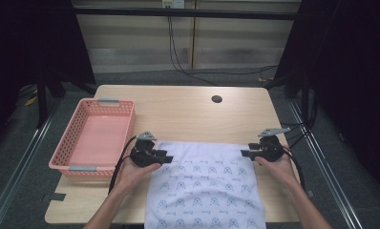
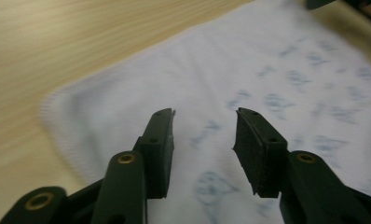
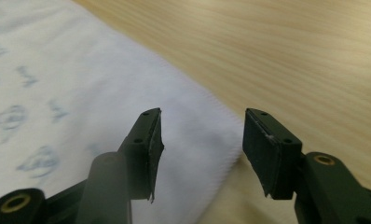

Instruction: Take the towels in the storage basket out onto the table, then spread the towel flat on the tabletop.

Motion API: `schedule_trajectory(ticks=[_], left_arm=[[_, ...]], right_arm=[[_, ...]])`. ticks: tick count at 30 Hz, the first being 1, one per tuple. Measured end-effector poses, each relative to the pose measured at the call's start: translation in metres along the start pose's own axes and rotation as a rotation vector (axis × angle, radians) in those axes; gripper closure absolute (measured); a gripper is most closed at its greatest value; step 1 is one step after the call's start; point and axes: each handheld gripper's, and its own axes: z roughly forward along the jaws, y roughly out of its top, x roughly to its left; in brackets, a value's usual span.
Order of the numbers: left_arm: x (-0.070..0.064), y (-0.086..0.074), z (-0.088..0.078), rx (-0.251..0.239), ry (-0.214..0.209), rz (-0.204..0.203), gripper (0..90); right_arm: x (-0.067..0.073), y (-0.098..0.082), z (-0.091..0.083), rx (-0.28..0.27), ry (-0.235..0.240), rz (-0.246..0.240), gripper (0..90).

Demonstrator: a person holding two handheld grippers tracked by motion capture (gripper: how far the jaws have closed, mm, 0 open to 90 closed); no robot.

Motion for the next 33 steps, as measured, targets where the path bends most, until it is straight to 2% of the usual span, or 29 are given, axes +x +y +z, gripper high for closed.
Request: schedule_trajectory(ticks=[1, 2, 3, 5, 7, 8, 9, 10, 11, 12, 14, 16, 17, 18, 21, 23, 26, 28, 29, 33], left_arm=[[0.003, 0.001, 0.001, -0.013, -0.005, -0.009, 55.8], [0.007, 0.001, 0.003, -0.029, 0.000, -0.038, 55.6], [0.008, 0.002, 0.004, -0.022, 0.001, -0.033, 55.1], [0.010, 0.001, 0.007, -0.007, 0.028, -0.020, 53.7], [0.014, 0.000, 0.007, -0.012, 0.031, -0.032, 53.3], [0.016, -0.001, 0.005, -0.030, 0.052, -0.042, 53.1], [0.017, -0.002, 0.005, -0.036, 0.056, -0.044, 53.4], [0.019, -0.002, 0.005, -0.037, 0.049, -0.054, 53.1], [0.021, -0.003, 0.004, -0.037, 0.061, -0.062, 52.7], [0.022, -0.004, 0.004, -0.033, 0.070, -0.066, 51.3], [0.025, -0.005, 0.006, -0.024, 0.071, -0.072, 49.5], [0.026, -0.006, 0.007, -0.018, 0.049, -0.060, 43.5], [0.026, -0.006, 0.008, -0.009, 0.069, -0.059, 42.7], [0.027, -0.006, 0.008, -0.012, 0.057, -0.064, 40.3], [0.029, -0.006, 0.008, -0.031, 0.068, -0.082, 38.6], [0.029, -0.006, 0.009, -0.032, 0.092, -0.090, 38.6], [0.031, -0.005, 0.010, -0.055, 0.112, -0.060, 40.1], [0.033, -0.005, 0.011, -0.059, 0.126, -0.075, 40.0], [0.033, -0.006, 0.011, -0.060, 0.116, -0.087, 38.3], [0.033, -0.006, 0.012, -0.052, 0.145, -0.079, 38.2]], right_arm=[[-0.004, -0.001, 0.003, 0.005, -0.008, 0.005, 46.8], [-0.008, -0.002, 0.007, 0.009, -0.003, 0.015, 45.8], [-0.010, -0.004, 0.011, 0.012, -0.026, 0.015, 44.4], [-0.011, -0.006, 0.014, 0.015, -0.023, 0.007, 43.9], [-0.011, -0.005, 0.015, 0.016, -0.020, 0.007, 43.6], [-0.010, -0.005, 0.016, 0.012, -0.017, -0.005, 44.4], [-0.009, -0.006, 0.017, 0.004, -0.010, -0.019, 46.1], [-0.007, -0.005, 0.016, 0.015, -0.010, -0.023, 50.2], [-0.006, -0.005, 0.016, 0.011, 0.002, -0.041, 55.6], [-0.004, -0.005, 0.016, 0.015, 0.007, -0.040, 57.2], [0.000, -0.006, 0.016, 0.012, 0.043, -0.052, 68.1], [0.003, -0.005, 0.017, 0.017, 0.069, -0.042, 78.5], [0.005, -0.005, 0.017, 0.023, 0.069, -0.053, 82.0], [0.006, -0.005, 0.017, 0.027, 0.072, -0.052, 82.9], [0.002, -0.006, 0.017, 0.018, 0.097, -0.030, 84.2], [0.001, -0.006, 0.016, 0.017, 0.096, -0.013, 84.2], [-0.002, -0.006, 0.014, 0.009, 0.096, -0.006, 84.2], [-0.002, -0.006, 0.012, 0.003, 0.095, 0.003, 84.1], [-0.003, -0.006, 0.012, 0.000, 0.095, -0.001, 84.1], [-0.004, -0.008, 0.010, -0.008, 0.097, 0.007, 84.0]])
